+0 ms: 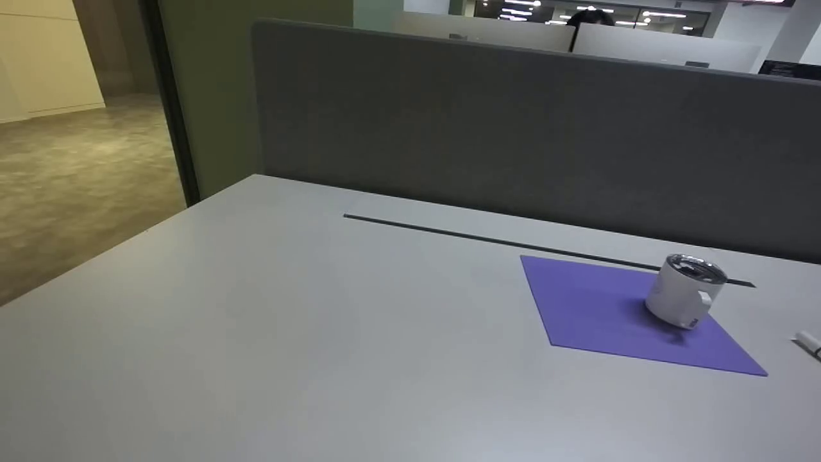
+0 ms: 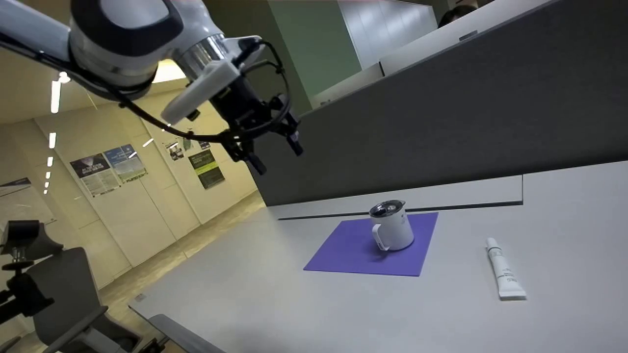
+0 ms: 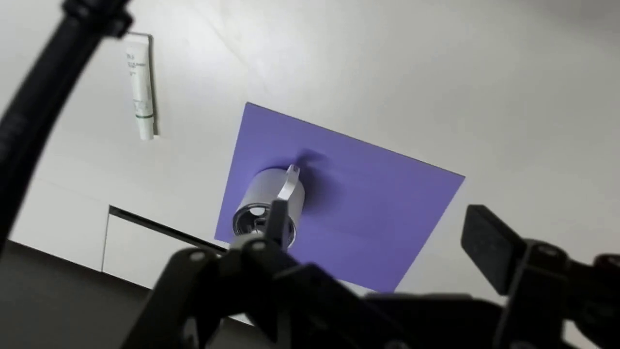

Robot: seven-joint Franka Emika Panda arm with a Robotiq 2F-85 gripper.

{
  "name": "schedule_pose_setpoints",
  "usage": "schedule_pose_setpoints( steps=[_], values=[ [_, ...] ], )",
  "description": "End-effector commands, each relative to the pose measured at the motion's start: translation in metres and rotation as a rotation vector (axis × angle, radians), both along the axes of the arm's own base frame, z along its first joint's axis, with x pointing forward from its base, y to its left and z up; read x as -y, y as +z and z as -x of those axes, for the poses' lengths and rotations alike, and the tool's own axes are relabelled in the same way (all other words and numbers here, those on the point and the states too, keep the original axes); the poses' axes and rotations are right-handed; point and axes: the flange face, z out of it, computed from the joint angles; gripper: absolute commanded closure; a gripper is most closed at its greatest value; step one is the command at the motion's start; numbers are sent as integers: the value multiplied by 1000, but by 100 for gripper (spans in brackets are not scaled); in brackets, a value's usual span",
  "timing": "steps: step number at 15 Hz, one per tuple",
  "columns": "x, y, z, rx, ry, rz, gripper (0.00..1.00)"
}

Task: Remove the silver lid from the top of the white mug

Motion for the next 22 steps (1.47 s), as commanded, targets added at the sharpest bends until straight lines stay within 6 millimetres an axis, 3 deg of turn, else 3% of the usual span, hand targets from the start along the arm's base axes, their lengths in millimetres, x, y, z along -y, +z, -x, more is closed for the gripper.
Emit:
schedule_pose_setpoints(
  steps=[1, 6, 10, 11, 12, 14, 22],
  values=[
    [11, -22, -70, -15, 57, -41, 40],
    [12, -51, -138, -40, 90, -106, 75],
    [17, -63, -175, -63, 89, -77, 99],
    [24, -62, -179, -100, 57, -45, 100],
    [13, -67, -162, -64, 94, -70, 91],
    [21, -69, -172, -89, 82, -52, 99],
    [26, -71, -180, -76, 73, -45, 100]
  ],
)
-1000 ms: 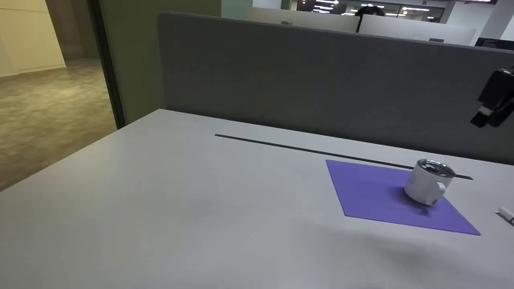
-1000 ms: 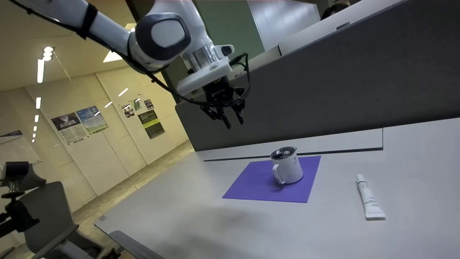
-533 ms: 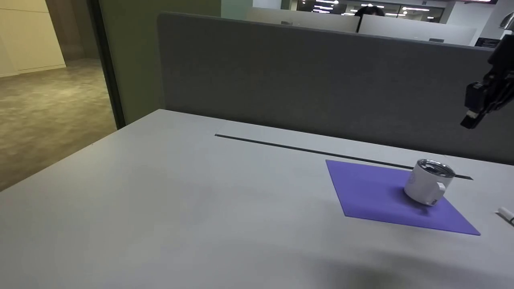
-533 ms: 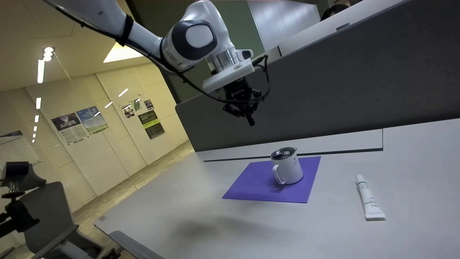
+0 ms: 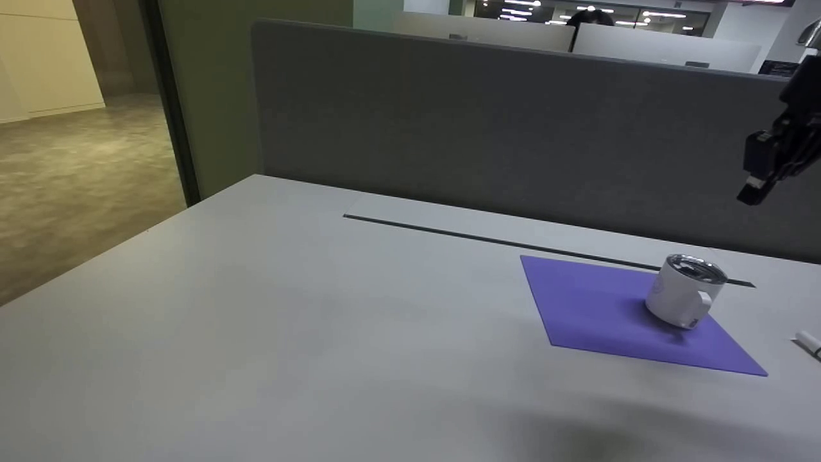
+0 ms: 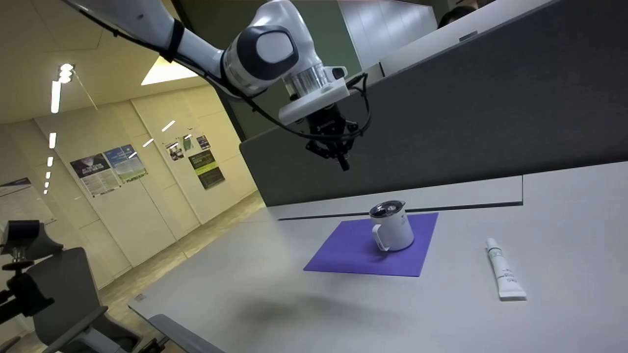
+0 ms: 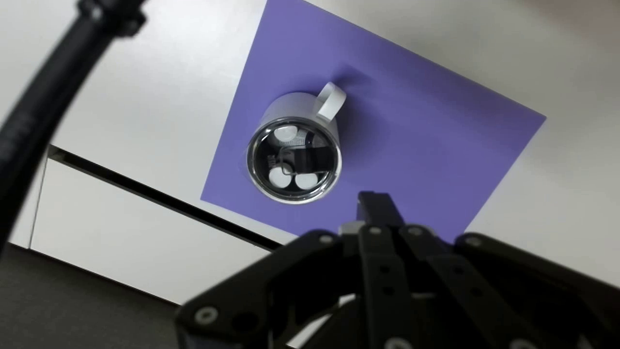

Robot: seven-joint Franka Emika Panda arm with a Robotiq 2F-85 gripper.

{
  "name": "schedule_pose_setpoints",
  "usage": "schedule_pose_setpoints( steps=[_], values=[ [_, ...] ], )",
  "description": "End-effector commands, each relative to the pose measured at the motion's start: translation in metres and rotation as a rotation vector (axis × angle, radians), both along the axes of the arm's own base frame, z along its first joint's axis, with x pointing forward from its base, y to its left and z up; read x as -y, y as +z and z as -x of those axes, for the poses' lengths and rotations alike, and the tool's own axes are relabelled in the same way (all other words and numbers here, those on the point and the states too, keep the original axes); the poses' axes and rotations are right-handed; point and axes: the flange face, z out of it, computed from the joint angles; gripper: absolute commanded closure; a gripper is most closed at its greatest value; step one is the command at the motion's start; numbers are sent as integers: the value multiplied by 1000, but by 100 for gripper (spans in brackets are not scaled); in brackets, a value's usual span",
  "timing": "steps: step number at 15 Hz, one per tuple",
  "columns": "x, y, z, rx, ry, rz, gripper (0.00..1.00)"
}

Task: Remove the silver lid from the top of the white mug

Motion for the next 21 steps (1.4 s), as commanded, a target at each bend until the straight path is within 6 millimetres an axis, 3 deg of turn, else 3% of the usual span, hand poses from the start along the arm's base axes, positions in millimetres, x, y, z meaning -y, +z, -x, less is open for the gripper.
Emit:
schedule_pose_setpoints(
  steps=[1, 10, 21],
  values=[
    [4, -4, -8, 32, -19, 1, 100],
    [9, -61, -25, 85, -6, 26, 100],
    [16, -109, -30, 106, 5, 26, 100]
  ],
)
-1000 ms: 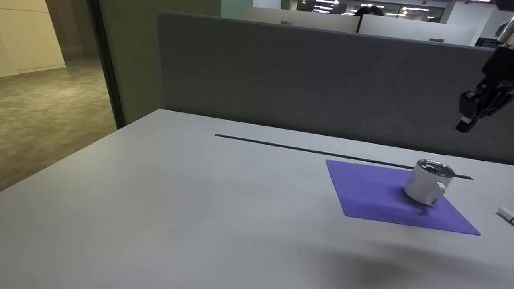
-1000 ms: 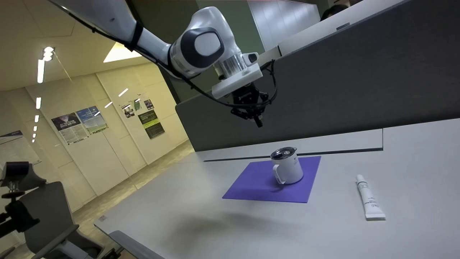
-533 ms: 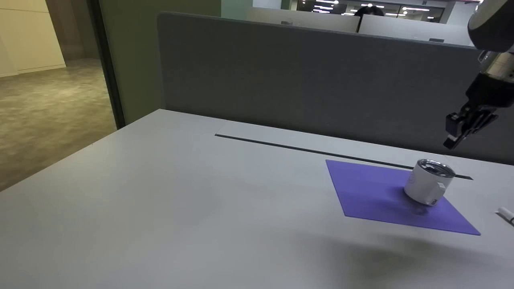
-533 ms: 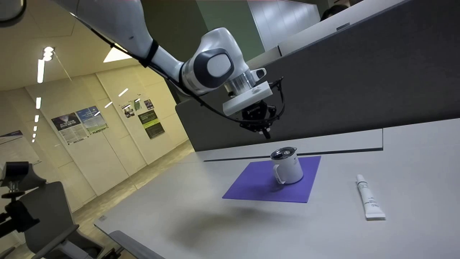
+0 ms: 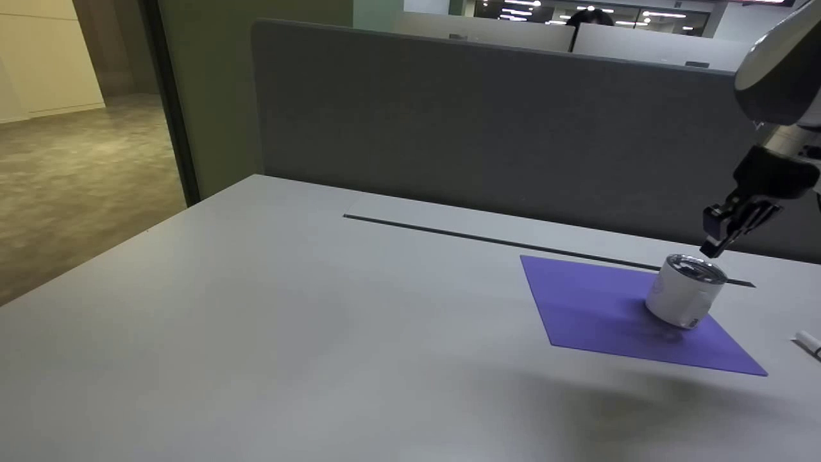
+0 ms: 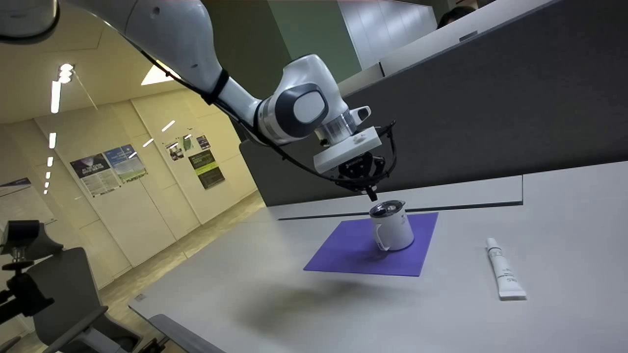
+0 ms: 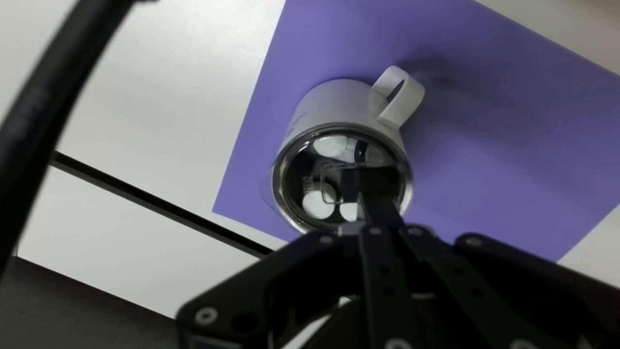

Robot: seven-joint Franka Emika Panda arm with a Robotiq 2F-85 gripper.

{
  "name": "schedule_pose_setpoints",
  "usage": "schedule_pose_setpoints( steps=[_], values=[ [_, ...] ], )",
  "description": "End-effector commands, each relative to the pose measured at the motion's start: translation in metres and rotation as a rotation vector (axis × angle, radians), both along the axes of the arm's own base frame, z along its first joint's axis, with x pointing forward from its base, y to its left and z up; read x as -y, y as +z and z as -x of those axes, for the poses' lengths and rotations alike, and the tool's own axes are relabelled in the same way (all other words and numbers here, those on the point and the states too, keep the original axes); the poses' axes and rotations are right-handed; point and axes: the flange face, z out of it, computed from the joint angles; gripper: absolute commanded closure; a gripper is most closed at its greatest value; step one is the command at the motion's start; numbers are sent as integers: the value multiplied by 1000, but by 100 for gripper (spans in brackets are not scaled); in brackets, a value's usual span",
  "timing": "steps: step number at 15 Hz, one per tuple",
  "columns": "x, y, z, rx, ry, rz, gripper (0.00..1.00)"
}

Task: Remove the silver lid from the top of the white mug

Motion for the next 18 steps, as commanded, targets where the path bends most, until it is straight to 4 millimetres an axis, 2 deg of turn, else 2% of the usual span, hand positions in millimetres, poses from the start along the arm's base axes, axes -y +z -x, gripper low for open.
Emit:
schedule_pose_setpoints(
  steps=[1, 9, 18],
  values=[
    [4, -9, -10, 12, 4, -12, 100],
    [6, -28, -22, 8, 11, -45, 100],
    [3, -40, -25, -1, 26, -32, 100]
  ],
)
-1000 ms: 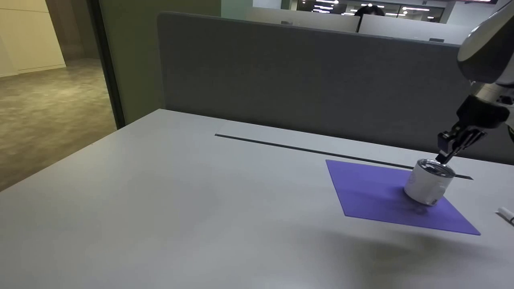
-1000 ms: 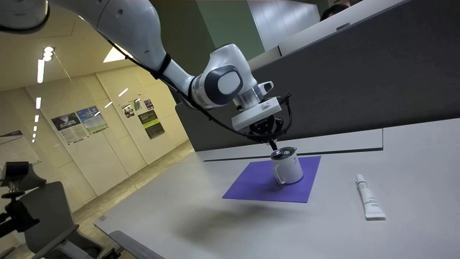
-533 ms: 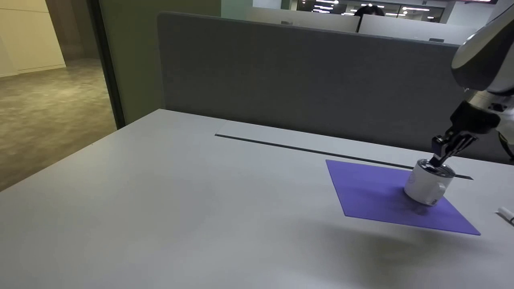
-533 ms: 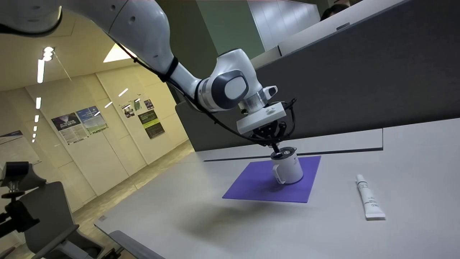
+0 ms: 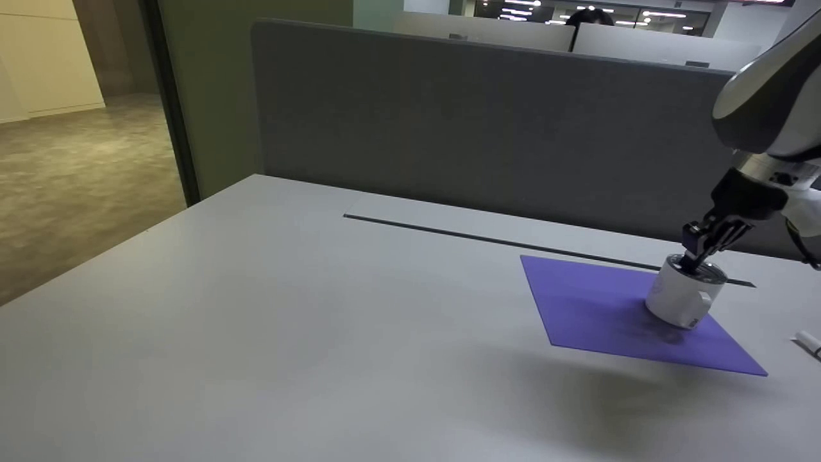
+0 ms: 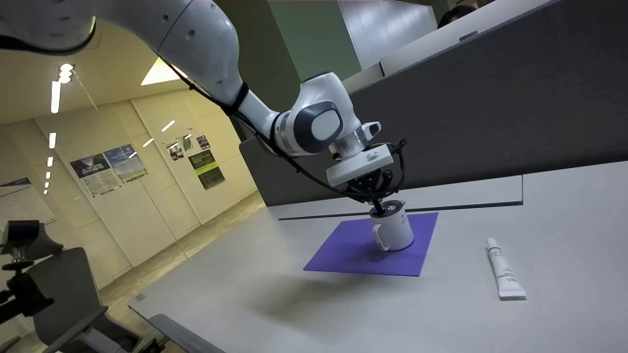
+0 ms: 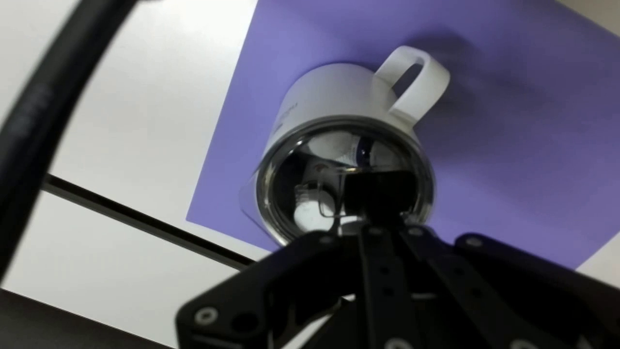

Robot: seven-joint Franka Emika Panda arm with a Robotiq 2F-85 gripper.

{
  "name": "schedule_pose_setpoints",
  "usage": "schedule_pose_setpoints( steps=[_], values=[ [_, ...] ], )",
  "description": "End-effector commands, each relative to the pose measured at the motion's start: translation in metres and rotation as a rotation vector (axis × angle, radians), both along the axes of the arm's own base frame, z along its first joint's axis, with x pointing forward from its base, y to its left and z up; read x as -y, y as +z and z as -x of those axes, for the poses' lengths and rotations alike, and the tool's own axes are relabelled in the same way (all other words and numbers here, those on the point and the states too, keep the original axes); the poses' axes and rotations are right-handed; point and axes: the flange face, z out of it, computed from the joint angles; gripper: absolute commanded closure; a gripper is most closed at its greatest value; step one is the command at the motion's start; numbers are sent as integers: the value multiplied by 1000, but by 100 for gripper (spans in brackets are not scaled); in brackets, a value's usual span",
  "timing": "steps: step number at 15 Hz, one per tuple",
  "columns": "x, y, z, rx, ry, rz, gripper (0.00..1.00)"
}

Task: Remove the silver lid from the top of the white mug

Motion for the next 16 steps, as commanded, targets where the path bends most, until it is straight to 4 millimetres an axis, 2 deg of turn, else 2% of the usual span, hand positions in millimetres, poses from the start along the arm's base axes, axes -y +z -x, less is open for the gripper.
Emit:
schedule_pose_setpoints(
  steps=[1, 16],
  values=[
    [3, -1, -6, 7, 14, 20, 100],
    [16, 2, -4, 19, 58, 105, 100]
  ],
)
